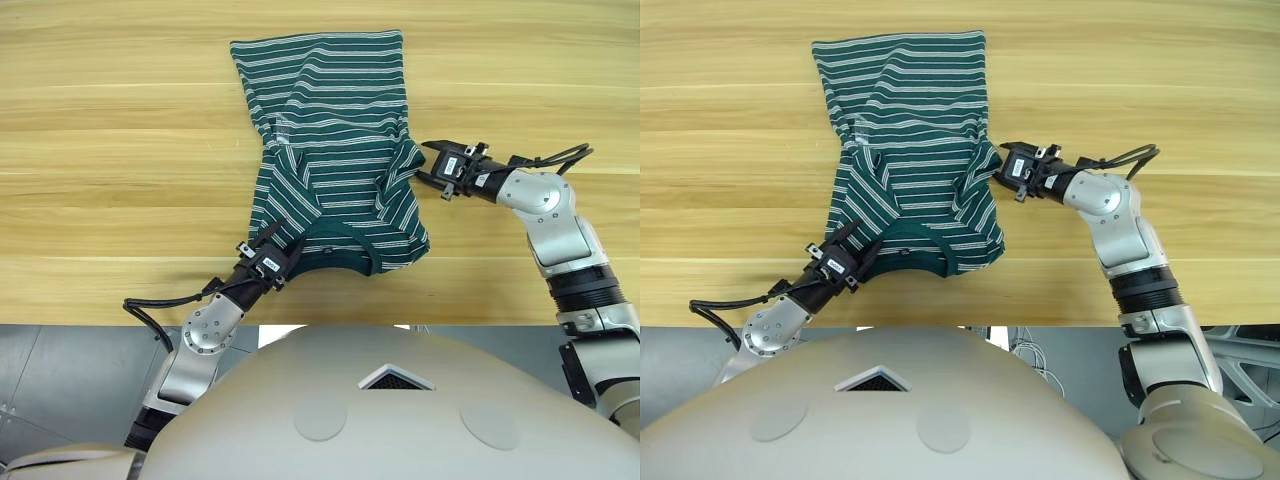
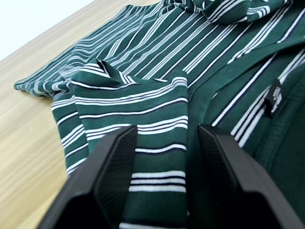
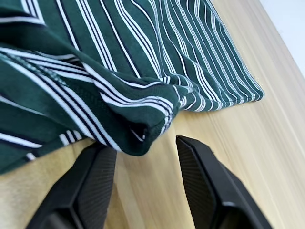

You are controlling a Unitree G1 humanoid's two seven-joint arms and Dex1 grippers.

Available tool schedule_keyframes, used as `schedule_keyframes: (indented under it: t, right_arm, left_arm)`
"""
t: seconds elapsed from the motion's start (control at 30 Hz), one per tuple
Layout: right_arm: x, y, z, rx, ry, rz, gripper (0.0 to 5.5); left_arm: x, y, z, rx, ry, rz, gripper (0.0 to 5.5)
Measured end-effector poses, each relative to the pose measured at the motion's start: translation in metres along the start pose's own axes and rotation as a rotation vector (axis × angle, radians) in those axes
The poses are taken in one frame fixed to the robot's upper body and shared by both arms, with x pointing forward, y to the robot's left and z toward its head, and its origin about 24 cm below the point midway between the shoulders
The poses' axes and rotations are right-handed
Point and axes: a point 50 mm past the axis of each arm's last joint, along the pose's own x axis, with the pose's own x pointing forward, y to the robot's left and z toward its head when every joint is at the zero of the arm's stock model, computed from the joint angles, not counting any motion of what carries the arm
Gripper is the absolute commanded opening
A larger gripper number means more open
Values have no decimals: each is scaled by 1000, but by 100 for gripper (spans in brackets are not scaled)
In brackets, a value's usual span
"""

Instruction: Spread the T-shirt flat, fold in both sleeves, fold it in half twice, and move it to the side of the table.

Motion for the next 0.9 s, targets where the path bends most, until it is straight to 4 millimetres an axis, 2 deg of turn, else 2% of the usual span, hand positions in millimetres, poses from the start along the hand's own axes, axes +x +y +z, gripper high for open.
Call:
schedule_keyframes:
  t: [0.3, 0.43, 0.53, 0.6, 0.73, 0.9]
  right_arm:
    - [4, -18, 36, 37, -159, -121, 227]
    - [11, -15, 49, 61, -208, -118, 227]
    - [21, -9, 52, 40, -200, -86, 227]
    - [30, 0, 48, 43, -169, -52, 227]
    - [33, 4, 37, 53, -129, -36, 227]
    - [39, 8, 41, 138, -227, 6, 227]
  left_arm:
    - [0, 0, 0, 1, 0, -4, 226]
    - [-1, -1, 0, 3, 0, -8, 226]
    - [-2, -1, 0, 9, 3, -14, 226]
    - [-5, -1, 0, 21, 7, -28, 226]
    - [-12, 6, -3, 84, 28, -52, 226]
    - [-16, 16, -5, 150, 51, -45, 226]
